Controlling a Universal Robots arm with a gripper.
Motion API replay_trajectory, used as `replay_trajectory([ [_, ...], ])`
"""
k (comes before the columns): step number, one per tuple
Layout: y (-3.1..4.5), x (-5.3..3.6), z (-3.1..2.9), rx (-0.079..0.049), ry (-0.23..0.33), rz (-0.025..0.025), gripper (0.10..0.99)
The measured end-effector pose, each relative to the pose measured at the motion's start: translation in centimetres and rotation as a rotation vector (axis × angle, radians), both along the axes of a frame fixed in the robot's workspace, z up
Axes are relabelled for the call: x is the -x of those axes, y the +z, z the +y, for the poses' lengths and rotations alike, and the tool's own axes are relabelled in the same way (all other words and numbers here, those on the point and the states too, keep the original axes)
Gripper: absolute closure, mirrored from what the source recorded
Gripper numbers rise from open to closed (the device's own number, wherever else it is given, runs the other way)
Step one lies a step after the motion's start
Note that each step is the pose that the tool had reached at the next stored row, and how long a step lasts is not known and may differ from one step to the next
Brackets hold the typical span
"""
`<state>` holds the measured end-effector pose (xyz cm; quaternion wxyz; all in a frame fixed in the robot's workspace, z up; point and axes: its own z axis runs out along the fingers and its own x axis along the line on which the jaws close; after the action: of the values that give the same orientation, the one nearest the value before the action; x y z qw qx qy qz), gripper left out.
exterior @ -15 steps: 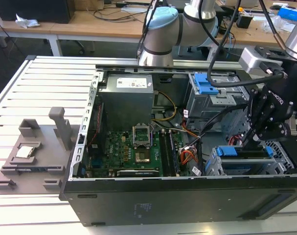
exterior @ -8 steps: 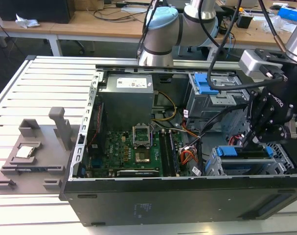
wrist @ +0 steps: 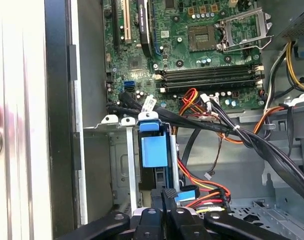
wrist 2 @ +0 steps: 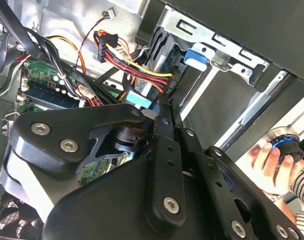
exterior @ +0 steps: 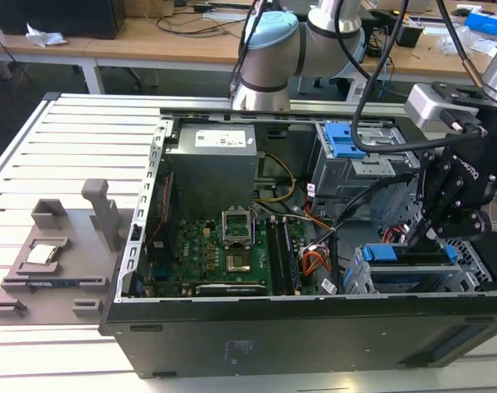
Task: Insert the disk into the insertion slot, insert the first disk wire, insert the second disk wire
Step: 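Insert the second disk wire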
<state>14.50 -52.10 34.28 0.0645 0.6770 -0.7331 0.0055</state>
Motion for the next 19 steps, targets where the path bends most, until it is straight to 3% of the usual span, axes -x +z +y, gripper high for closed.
replay_trajectory([
  [5,0.09,-0.03,-0.01,-0.003,0.006,0.0001,0.941],
  [7,0.08,-0.59,0.00,-0.014,0.013,0.0000,0.941],
  [9,0.09,-0.60,-0.01,-0.015,0.014,0.0000,0.941],
  [13,0.27,0.19,-0.01,-0.016,0.014,-0.0006,0.941],
  [19,0.27,0.24,-0.01,-0.016,0.014,-0.0006,0.929],
])
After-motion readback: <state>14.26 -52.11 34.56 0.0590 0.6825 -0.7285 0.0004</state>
